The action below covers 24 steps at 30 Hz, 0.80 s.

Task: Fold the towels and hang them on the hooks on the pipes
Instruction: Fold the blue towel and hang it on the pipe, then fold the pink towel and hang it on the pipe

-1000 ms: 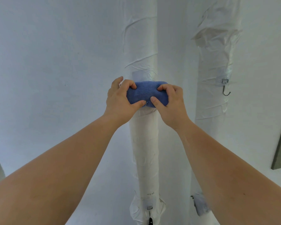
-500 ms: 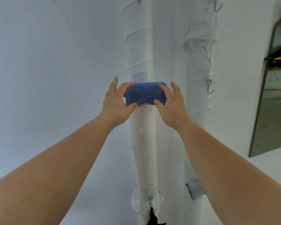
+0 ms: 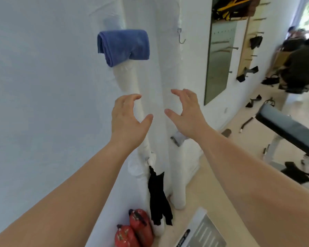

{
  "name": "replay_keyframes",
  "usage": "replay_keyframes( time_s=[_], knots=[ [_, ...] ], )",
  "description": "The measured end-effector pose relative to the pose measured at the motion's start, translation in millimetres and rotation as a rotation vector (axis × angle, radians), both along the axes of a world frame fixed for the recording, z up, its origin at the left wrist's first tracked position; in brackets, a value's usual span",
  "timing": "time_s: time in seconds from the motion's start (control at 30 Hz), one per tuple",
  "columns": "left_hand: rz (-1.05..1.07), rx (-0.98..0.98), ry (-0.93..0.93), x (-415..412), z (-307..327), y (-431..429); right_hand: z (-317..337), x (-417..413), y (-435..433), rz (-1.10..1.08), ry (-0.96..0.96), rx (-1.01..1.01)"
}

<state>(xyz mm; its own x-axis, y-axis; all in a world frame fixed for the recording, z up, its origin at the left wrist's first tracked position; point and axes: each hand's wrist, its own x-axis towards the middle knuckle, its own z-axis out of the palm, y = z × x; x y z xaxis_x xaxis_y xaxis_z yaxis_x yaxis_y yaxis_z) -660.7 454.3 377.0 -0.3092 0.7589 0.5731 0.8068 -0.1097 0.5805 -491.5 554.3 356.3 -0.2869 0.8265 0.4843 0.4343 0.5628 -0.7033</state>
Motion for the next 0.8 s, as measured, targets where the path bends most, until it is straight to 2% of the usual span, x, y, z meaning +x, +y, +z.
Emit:
replay_keyframes(
  time_s=[0.1,0.23,0.47,0.67,0.8],
  knots=[
    [-0.117,-0.143,-0.071,38,-39,-5,-45,59,-37,-0.13,-0.094,-0.121],
    [-0.288,-0.33,-0.062,111,-83,-14,-94,154,-87,-0.296,-0.251,-0.3],
    [-0.602,-0.639,0.054,280,-159,-43,-183,324,-181,-0.509,-0.304,-0.642],
    [-0.755,-0.883,0.153,418,-240,-81,-259,456,-261,-0.598,-0.367,-0.84],
    [-0.833,-1.048,0.245,480,-294,-110,-309,519,-302,-0.66,-0.406,-0.983]
  ],
)
